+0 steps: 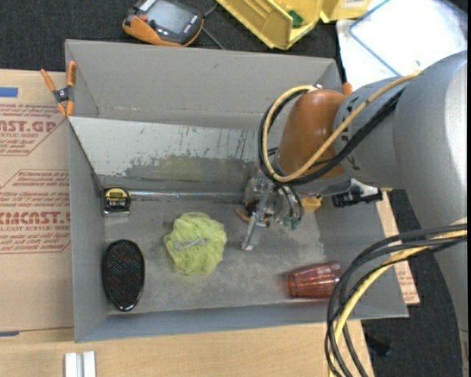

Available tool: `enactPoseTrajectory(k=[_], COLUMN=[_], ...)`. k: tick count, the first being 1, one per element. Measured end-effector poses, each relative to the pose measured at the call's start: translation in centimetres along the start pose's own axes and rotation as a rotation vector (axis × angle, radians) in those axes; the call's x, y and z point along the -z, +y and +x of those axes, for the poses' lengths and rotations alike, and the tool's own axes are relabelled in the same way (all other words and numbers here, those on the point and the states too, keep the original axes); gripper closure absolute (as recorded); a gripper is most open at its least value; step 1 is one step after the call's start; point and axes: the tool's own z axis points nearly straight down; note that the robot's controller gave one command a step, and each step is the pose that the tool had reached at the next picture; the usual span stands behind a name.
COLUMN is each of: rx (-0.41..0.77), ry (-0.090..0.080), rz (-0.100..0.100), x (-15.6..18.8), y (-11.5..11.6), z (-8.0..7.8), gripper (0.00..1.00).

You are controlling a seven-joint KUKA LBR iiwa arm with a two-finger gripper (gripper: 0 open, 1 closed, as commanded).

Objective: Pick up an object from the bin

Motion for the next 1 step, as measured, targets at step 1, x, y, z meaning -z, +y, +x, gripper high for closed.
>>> enactPoseTrajectory(k=[1], rx=[-0.119], ry=[0.0], rz=[-0.003], x=[0.14], y=[-2.15], z=[-0.74], gripper=[1.0])
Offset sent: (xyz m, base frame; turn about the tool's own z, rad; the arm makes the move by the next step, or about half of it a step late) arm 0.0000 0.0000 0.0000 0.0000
